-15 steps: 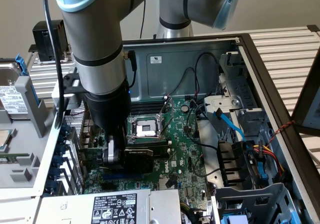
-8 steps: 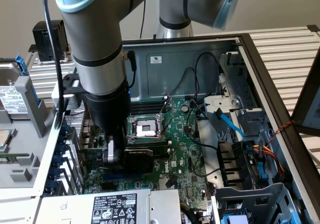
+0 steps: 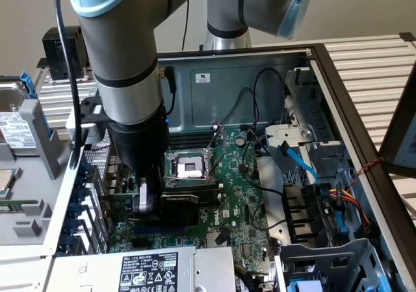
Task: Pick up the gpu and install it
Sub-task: 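Insert the gpu into the slot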
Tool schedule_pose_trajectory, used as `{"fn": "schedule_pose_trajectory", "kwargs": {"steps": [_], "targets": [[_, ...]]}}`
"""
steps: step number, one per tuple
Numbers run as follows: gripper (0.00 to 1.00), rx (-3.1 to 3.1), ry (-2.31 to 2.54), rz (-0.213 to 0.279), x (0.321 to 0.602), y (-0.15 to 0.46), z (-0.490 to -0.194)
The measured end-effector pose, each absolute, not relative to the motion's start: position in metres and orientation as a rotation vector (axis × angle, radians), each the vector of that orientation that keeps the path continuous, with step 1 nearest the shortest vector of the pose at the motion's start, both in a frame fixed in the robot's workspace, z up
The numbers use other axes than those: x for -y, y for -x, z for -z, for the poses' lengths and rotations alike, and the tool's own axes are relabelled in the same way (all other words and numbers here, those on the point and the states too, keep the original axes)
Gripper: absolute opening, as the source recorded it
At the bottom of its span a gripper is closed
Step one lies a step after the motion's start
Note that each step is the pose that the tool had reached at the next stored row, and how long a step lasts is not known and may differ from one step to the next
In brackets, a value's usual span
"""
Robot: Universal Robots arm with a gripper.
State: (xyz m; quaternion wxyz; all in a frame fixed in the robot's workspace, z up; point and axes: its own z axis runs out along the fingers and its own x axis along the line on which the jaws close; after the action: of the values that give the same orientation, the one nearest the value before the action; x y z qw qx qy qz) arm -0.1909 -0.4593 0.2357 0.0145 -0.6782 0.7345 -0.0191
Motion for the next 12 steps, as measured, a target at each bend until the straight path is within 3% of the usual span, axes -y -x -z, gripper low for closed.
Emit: {"fn": "schedule_pose_trajectory", "kwargs": {"steps": [12], "targets": [[0.28, -2.281, 2.105, 0.070, 0.4593, 0.1923, -0.2356]]}}
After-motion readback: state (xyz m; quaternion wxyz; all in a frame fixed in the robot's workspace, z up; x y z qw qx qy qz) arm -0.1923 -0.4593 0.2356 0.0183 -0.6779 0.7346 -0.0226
